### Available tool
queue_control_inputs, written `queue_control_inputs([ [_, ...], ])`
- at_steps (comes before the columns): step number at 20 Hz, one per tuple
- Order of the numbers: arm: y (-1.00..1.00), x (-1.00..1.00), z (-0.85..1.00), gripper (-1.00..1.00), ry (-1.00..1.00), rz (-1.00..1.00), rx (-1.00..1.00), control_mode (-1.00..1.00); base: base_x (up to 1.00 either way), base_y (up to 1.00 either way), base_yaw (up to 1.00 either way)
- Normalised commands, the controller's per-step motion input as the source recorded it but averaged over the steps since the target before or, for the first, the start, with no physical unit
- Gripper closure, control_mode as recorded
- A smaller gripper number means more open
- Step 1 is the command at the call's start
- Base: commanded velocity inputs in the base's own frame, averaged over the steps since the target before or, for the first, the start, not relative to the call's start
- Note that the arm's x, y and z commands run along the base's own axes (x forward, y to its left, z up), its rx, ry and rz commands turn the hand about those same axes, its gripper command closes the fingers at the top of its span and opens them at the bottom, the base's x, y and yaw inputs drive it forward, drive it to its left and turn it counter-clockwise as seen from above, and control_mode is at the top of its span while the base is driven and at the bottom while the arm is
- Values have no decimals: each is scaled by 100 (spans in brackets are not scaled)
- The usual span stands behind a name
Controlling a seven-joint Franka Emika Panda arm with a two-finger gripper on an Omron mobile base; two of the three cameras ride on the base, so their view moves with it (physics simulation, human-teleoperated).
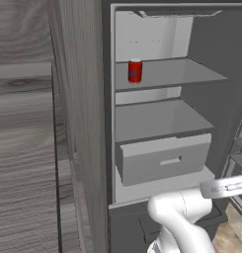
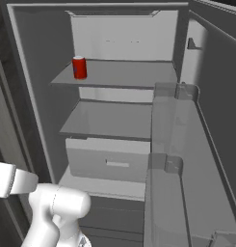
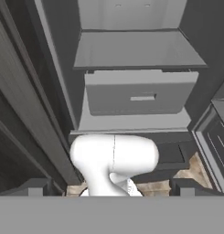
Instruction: Open the fridge, grab two sodas, and place both sodas inside the bowl with ice on the dining counter.
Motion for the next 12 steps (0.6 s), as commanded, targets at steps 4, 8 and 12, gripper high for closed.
queue_control_inputs([
  [4, -19, 47, 16, -100, -9, -2, 6, -100, 0, 0, 0],
  [8, -5, 34, 53, -100, -23, 2, 1, -100, 0, 0, 0],
  [12, 0, 22, 73, -100, -27, 2, 0, -100, 0, 0, 0],
])
